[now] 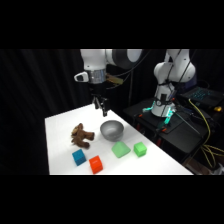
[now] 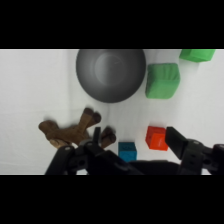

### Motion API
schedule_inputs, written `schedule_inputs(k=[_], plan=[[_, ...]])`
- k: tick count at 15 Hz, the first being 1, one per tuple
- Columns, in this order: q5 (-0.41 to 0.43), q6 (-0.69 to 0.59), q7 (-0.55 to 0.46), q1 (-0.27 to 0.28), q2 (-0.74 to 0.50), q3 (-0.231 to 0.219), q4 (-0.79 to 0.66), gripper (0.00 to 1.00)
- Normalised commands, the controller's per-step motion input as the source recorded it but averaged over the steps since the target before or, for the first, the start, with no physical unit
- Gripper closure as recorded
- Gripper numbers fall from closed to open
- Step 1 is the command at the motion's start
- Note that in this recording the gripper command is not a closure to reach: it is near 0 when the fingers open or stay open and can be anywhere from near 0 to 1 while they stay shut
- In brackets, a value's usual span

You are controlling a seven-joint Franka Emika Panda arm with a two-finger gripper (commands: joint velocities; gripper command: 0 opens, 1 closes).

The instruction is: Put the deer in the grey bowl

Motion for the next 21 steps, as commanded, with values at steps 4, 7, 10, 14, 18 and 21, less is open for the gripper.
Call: schedule_inputs(k=[4, 7, 10, 14, 18, 21], plan=[[0.011, 0.0, 0.02, -0.049, 0.08, 0.045, 0.13, 0.0], [-0.027, 0.13, 0.19, -0.071, 0.37, 0.0, 0.48, 0.0], [-0.041, 0.15, 0.24, -0.098, 0.45, -0.063, 0.55, 0.0], [0.047, 0.06, 0.06, -0.103, 0.39, -0.04, 0.5, 0.0], [0.156, 0.03, -0.6, -0.173, 0.22, 0.109, 0.3, 0.0], [0.131, -0.01, -0.76, -0.218, 0.21, 0.131, 0.32, 0.0]])
